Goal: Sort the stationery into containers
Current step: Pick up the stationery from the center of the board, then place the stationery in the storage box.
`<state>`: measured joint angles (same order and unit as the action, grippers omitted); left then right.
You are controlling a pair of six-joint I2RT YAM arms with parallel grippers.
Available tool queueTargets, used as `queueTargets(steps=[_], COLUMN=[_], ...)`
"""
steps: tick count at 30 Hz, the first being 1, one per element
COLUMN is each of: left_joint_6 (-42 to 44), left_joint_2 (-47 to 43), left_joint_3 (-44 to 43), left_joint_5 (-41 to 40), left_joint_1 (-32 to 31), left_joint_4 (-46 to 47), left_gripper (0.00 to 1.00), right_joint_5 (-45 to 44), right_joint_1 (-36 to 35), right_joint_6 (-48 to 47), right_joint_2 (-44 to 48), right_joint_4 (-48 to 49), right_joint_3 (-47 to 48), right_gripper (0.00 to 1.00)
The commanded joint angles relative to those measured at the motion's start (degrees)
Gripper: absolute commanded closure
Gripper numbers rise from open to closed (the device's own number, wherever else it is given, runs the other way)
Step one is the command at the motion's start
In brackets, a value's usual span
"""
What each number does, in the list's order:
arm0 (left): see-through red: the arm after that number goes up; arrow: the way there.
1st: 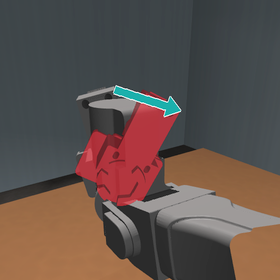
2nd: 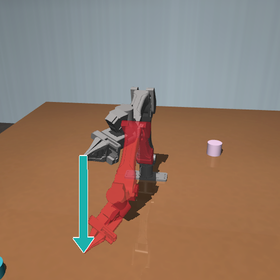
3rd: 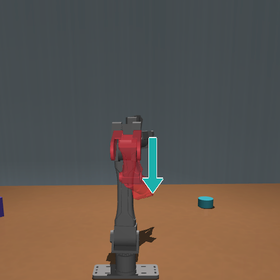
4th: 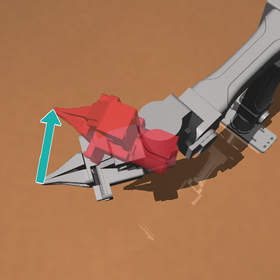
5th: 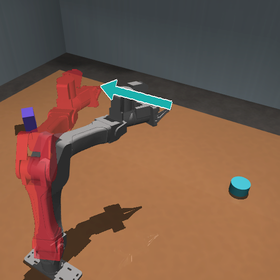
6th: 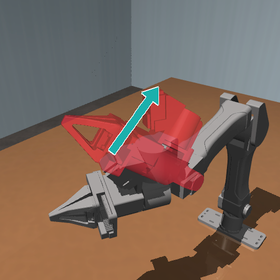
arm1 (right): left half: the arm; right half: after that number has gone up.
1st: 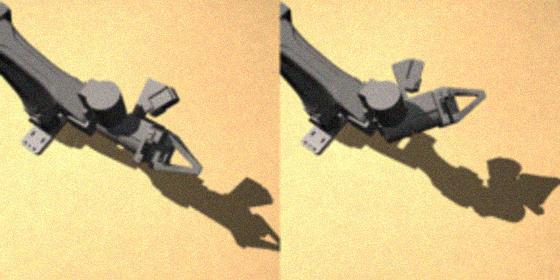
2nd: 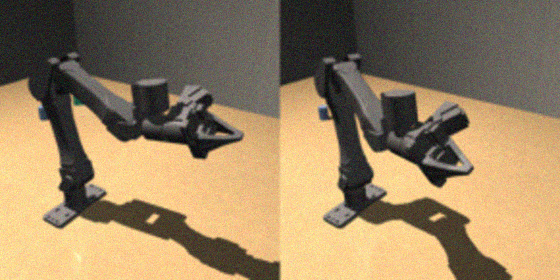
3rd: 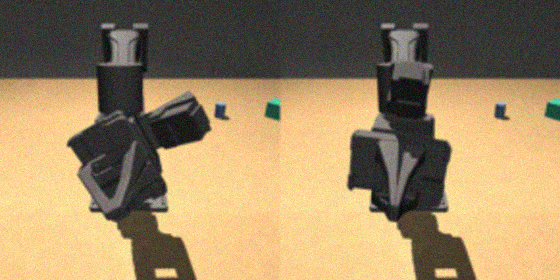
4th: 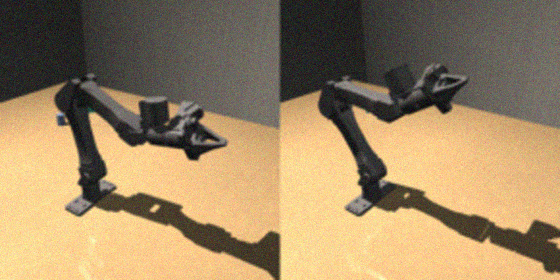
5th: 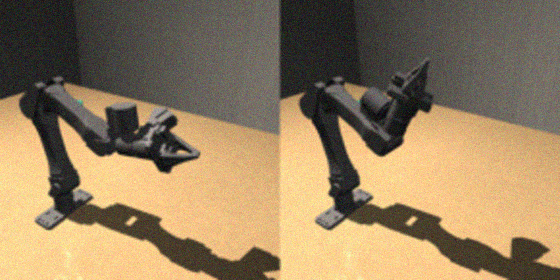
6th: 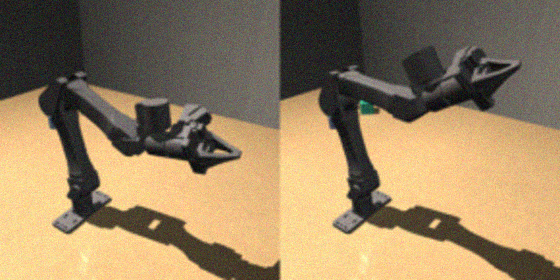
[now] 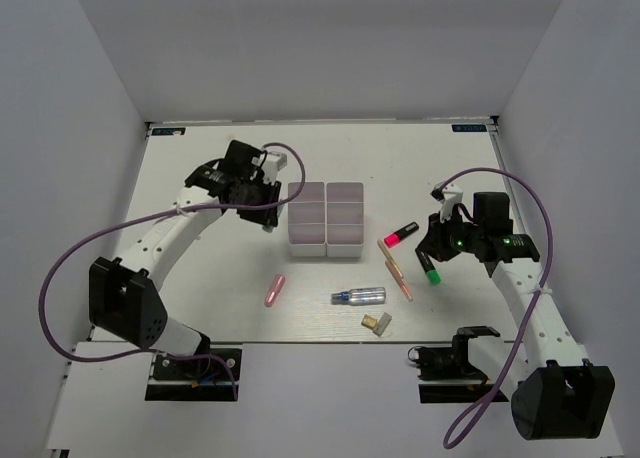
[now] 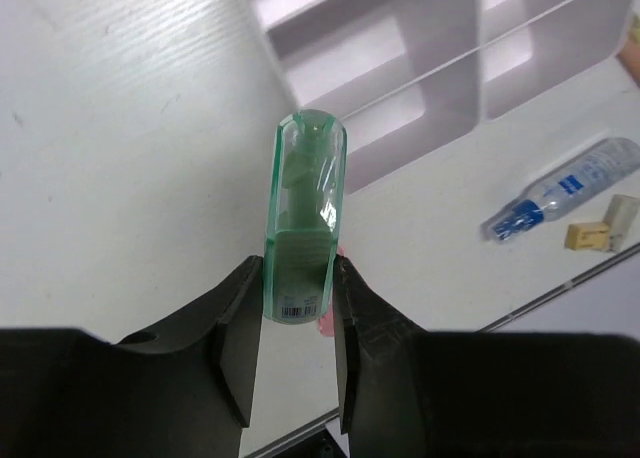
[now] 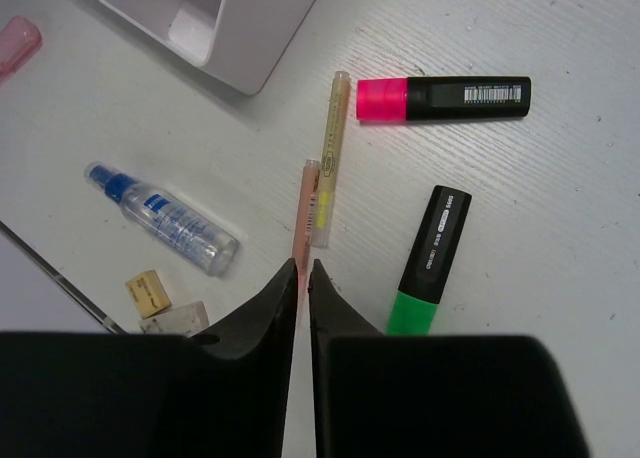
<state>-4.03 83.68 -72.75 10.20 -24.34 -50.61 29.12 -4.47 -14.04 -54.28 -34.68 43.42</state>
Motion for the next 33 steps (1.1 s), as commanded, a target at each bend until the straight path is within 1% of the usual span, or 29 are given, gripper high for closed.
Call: queueTargets(steps=[1, 6, 8, 14, 19, 21, 22, 27, 33], left_joint_6=[5.5, 12.9, 15.4, 22.9, 27.5, 29.3, 30.4, 33.6, 36.7], left_joint_2=[3.5, 10.0, 11.3, 17.4, 19.5, 19.9, 20.3, 21.3, 21.9], left_joint_3=[-8.5, -17.9, -21.5, -28.7, -27.7, -26.7, -26.6, -26.8, -25.5], left_joint_5=[4.8, 6.9, 7.1, 6.1, 3.1, 0.8, -1.9, -4.7, -8.3], left_joint_1=[-1.4, -2.1, -2.5, -4.0, -5.0, -6.3, -7.3, -9.4, -10.1], left_joint_4=[-2.3, -4.5, -5.0, -6.8, -4.3, -2.9, -2.1, -0.6, 3.1], left_gripper=[1.00, 1.00, 1.00, 1.00, 1.00, 1.00, 1.00, 1.00, 1.00], right_joint_5=[0.8, 2.2, 2.7, 3.2, 3.4, 3.5, 3.5, 3.3, 3.3], right_joint_1=[0.3, 0.2, 0.3, 0.4, 0.3, 0.3, 0.3, 0.3, 0.5], right_joint_6=[-0.3, -0.2, -0.1, -0.1, -0.1, -0.1, -0.1, -0.3, -0.4], right_joint_2=[0.8, 0.7, 0.8, 0.4, 0.5, 0.3, 0.4, 0.1, 0.1], right_joint_4=[0.0, -0.2, -0.5, -0.6, -0.6, -0.7, -0.7, -0.7, -0.7], right_joint_3=[2.6, 2.6, 2.6, 2.8, 2.9, 2.9, 2.8, 2.9, 3.0], right_gripper=[0.87, 0.86, 0.86, 0.84, 0.84, 0.83, 0.83, 0.83, 0.83])
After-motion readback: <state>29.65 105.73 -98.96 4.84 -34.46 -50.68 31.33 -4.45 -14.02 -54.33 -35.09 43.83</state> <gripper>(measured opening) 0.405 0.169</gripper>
